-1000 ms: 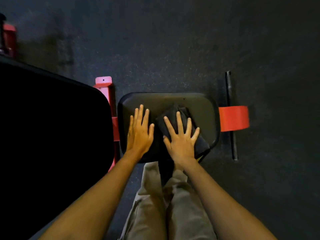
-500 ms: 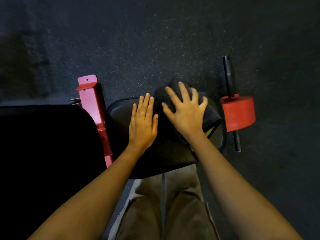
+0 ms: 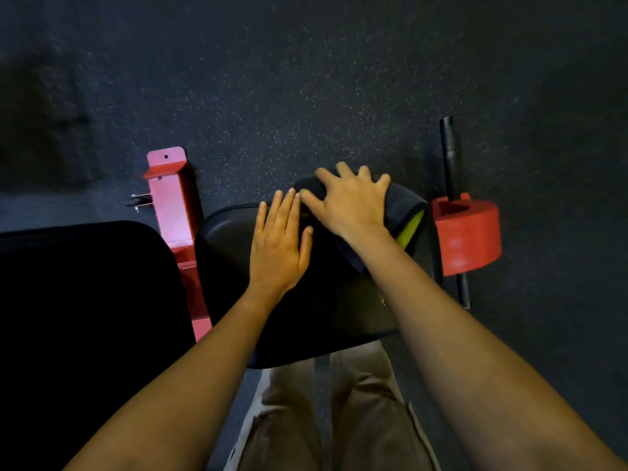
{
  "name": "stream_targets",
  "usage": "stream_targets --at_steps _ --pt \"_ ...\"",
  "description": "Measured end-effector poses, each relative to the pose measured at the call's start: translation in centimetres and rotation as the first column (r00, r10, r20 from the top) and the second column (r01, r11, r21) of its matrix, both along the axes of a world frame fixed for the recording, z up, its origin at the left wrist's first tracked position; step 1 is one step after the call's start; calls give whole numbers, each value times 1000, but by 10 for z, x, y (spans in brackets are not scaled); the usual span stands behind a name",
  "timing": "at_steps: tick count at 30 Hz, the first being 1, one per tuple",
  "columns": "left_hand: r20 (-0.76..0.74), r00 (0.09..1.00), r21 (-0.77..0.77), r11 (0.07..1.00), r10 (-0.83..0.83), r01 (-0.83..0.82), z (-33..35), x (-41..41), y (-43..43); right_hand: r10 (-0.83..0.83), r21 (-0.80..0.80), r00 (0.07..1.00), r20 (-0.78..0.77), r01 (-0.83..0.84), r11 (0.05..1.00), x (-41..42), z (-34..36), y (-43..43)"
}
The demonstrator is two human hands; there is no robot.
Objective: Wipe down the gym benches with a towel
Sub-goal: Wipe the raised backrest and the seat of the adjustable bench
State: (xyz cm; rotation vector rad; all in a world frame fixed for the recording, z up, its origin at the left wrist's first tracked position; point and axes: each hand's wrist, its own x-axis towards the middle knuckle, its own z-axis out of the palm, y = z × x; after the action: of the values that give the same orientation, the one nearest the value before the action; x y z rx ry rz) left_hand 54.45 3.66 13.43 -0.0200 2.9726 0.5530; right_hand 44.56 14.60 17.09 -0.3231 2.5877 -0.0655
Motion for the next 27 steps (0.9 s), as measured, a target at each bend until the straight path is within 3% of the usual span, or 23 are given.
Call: stream_targets --at_steps 3,8,12,16,21,27 --pt "-3 1000 -1 1000 -3 3 1 0 0 -39 -41 998 -51 37 998 -5 0 33" --pt "1 1000 25 1000 9 -9 2 0 0 -393 -12 919 39 394 919 -16 3 80" --pt "0 1000 19 1000 -3 3 0 0 -1 -219 93 975 38 215 972 -15 3 39" --pt "-2 1000 19 1000 -7 7 -1 -1 -2 -29 19 999 18 29 999 -2 1 -6" --pt "-11 1000 44 999 -2 3 3 -3 1 -111 -38 993 -30 110 993 -4 -1 30" --pt "-7 977 148 966 -215 213 13 -1 44 -425 -125 905 -12 420 899 3 -5 83"
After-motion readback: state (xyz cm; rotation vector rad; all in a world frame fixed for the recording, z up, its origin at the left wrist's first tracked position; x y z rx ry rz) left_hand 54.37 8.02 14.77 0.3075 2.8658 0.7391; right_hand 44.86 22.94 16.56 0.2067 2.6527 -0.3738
